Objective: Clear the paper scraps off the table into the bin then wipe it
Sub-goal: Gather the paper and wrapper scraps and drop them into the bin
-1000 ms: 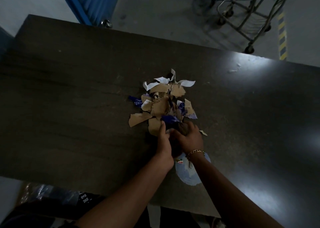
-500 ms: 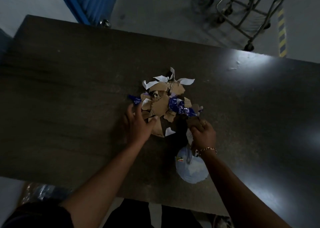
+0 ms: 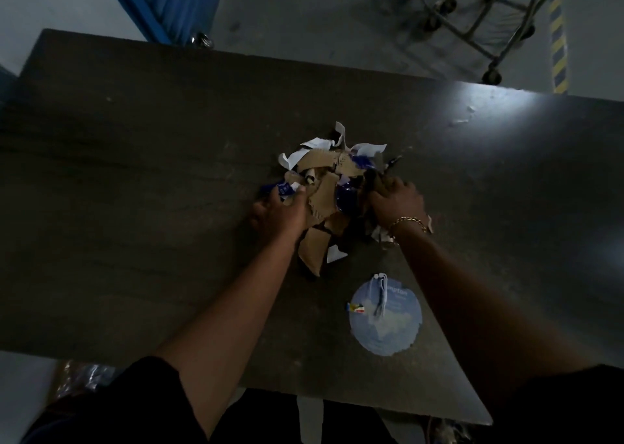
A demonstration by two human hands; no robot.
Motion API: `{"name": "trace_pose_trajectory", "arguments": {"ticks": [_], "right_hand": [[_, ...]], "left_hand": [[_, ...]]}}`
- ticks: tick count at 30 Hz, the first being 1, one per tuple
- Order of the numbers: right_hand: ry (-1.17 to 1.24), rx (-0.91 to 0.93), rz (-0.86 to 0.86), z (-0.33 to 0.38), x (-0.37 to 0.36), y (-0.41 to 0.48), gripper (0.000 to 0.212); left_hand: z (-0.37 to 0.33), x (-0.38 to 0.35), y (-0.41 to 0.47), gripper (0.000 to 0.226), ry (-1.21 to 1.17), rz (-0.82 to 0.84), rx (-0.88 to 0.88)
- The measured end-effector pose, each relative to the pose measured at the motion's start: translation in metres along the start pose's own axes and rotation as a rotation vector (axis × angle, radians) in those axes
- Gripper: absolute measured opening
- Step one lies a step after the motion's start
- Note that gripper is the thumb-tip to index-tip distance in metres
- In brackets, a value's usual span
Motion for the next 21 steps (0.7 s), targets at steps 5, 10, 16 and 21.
{"name": "trace_pose_trajectory", "arguments": {"ticks": [5,10,16,21], "right_hand": [[-0.021,0.0,0.05,0.019,-0.022,-0.01,0.069],[0.032,0.012,0.08,0.026,-0.039,-0.017,0.076],[0.374,-0.082,0.177,0.027,-0.057,-0.027,0.069],[0.684,-0.134,0.258,0.033,-0.068,-0.045,0.01]], "left_hand": [[-0.013,-0.021,0.0,0.072,-0.187,0.044,0.033],[-0.019,-0.052,-0.009,0.08,-0.397,0.154,0.111],[-0.019,-0.059,-0.01,0.057,-0.485,0.193,0.151],[-0.02,-0.064,-0.018,0.06,-0.619,0.214,0.156]]}}
Point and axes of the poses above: each hand's wrist, its own y-axis towards the middle knuckle, its own x-axis out of the back of the hand, z = x × y, the point moved 9 cm from there along y, towards the middle knuckle, and after that the axes turned 2 degrees about y, right-handed, at the moved point
